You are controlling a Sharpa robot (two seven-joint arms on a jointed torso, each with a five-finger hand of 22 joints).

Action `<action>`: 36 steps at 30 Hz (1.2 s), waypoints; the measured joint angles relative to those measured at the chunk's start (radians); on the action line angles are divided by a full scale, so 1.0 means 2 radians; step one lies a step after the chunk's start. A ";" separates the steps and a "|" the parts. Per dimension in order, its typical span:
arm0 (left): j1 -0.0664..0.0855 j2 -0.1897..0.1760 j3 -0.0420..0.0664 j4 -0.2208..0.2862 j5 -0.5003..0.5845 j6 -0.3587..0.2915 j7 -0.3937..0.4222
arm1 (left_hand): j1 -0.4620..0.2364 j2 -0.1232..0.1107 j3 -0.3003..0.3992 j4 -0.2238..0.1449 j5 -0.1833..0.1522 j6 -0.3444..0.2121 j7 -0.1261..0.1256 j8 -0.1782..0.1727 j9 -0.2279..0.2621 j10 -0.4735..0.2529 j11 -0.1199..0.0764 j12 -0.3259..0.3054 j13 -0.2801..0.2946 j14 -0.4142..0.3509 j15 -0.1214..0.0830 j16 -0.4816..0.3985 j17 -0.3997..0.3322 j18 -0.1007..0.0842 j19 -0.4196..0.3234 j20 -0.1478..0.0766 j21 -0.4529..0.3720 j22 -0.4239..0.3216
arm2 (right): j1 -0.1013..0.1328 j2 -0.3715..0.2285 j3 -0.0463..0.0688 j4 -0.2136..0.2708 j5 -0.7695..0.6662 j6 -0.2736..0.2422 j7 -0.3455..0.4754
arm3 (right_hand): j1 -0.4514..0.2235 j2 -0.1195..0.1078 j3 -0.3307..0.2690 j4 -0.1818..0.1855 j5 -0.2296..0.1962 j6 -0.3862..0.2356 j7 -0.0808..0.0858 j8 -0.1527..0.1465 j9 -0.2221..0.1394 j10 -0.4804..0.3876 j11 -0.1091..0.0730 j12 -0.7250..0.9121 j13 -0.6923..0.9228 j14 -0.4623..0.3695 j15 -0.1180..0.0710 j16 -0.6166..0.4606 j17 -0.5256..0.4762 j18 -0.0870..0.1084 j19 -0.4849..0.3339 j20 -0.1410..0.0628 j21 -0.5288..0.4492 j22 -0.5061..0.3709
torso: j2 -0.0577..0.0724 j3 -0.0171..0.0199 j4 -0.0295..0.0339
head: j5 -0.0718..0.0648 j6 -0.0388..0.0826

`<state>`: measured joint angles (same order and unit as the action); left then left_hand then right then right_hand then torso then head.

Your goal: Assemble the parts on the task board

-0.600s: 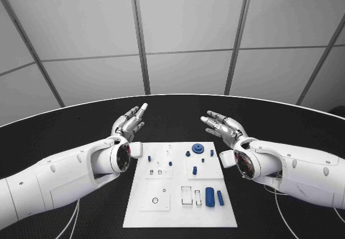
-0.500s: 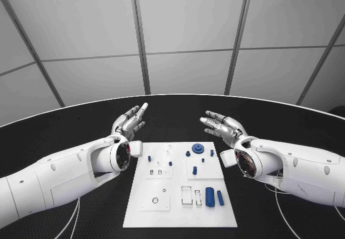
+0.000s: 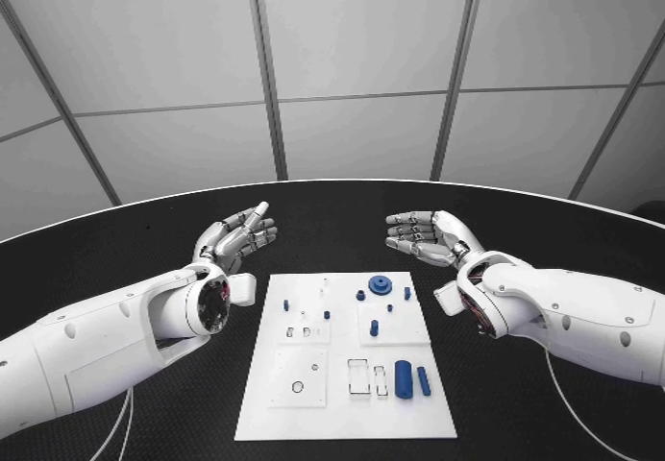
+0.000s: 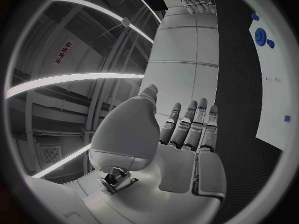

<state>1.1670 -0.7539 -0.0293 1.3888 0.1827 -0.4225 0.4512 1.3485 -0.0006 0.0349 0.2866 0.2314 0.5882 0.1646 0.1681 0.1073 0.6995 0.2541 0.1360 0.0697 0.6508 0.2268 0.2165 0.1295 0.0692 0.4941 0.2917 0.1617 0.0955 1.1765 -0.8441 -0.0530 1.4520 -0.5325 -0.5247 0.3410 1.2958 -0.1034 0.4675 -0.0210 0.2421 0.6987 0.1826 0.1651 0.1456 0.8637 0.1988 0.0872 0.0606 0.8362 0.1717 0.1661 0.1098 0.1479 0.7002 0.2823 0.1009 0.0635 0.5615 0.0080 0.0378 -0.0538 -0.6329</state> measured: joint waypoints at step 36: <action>0.030 -0.060 0.000 0.119 -0.005 0.010 -0.009 | 0.037 -0.011 0.009 -0.003 0.000 0.096 0.018 0.023 0.015 0.074 -0.016 -0.016 -0.003 0.085 -0.019 0.023 0.015 0.036 0.117 0.000 0.049 0.010 | 0.046 0.025 0.001 0.009 -0.522 0.117 -0.246 | 0.006 -0.059 0.019 0.012 0.019 0.121 -0.016 0.040 0.036 0.147 -0.059 0.008 0.045 0.291 -0.093 0.295 0.293 0.016 0.362 -0.106 0.218 0.127 | 0.056 -0.0007 0.0317 | -0.035 0.010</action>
<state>1.2273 -0.8735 -0.0294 1.6260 0.1723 -0.4017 0.4335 1.4228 -0.0229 0.0524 0.2807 0.2314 0.7795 0.1998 0.2144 0.1382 0.8471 0.2230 0.1036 0.0643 0.8198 0.1897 0.2624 0.1600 0.1402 0.7273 0.2909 0.2604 0.1159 1.2688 -0.7931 -0.0512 1.4707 -1.5764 -0.2916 -0.1520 1.3087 -0.2209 0.5055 0.0024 0.2807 0.9414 0.1514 0.2460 0.2176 1.1581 0.0803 0.1023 0.1515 1.4186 -0.0135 0.7570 0.6959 0.1790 1.4245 0.0696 0.5373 0.3176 0.6726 0.0066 0.1011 -0.1230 -0.6123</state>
